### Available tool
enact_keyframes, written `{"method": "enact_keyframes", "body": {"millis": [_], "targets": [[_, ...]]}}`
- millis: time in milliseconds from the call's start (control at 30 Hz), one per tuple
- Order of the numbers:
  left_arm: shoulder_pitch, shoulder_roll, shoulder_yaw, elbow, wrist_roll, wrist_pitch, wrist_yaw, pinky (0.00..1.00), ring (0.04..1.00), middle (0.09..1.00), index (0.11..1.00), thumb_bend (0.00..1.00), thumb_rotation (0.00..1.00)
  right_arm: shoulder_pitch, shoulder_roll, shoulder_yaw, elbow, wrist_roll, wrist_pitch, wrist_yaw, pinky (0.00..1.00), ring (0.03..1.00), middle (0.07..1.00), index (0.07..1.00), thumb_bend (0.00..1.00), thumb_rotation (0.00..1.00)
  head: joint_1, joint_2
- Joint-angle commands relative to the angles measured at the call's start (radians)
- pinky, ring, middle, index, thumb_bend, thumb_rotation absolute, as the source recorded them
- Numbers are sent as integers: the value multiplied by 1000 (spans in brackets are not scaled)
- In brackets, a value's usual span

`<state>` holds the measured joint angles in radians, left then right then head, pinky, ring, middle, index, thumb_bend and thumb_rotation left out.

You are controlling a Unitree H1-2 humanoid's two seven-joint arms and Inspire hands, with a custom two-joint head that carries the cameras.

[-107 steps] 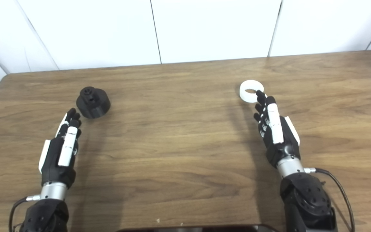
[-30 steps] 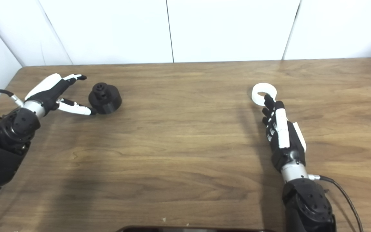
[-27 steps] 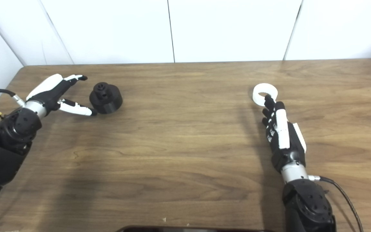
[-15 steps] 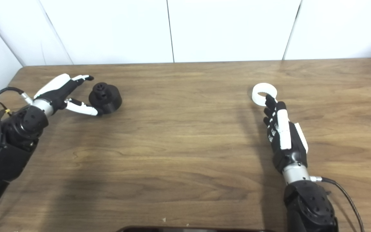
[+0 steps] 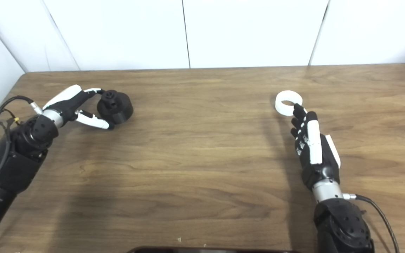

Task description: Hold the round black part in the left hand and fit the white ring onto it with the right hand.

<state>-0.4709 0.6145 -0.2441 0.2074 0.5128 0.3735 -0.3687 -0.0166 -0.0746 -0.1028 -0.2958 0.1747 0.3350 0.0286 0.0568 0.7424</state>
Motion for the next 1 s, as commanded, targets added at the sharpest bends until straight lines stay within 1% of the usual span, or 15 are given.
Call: {"method": "enact_keyframes", "body": {"millis": [0,200,333,433,533,667,833,967], "targets": [[-64,21,6,-2,11,-18,3,953,1000,986,918,945,320,-20,-4,-4,-46,7,-32,5,1000,982,969,937,569,1000,-2,-1],[-83,8,-4,33,16,-1,5,912,1000,985,922,948,350,-12,-14,-4,-56,7,-30,10,1000,985,973,939,576,997,-5,0],[-92,-5,-2,42,9,1,7,884,1000,987,924,939,337,-9,-18,-4,-61,8,-27,8,1000,985,973,939,576,1000,-7,0],[-94,-11,-2,46,12,-2,14,888,1000,985,927,927,326,-7,-19,-5,-67,7,-21,5,1000,983,971,938,573,1000,-7,0],[-95,-15,-4,55,16,-20,26,931,1000,977,922,935,332,-4,-22,-4,-72,2,-17,5,1000,984,972,940,576,1000,-7,1],[-93,-24,1,56,16,-20,38,955,1000,968,906,925,320,-2,-22,-6,-70,6,-18,5,1000,986,970,936,578,996,-7,1],[-88,-28,6,59,13,-32,55,950,1000,958,892,892,295,0,-24,-5,-73,3,-12,4,1000,988,969,934,583,992,-10,3],[-84,-27,5,63,18,-48,67,936,1000,948,854,858,261,0,-25,-6,-75,11,-12,7,1000,992,971,938,585,987,-10,4]]}}
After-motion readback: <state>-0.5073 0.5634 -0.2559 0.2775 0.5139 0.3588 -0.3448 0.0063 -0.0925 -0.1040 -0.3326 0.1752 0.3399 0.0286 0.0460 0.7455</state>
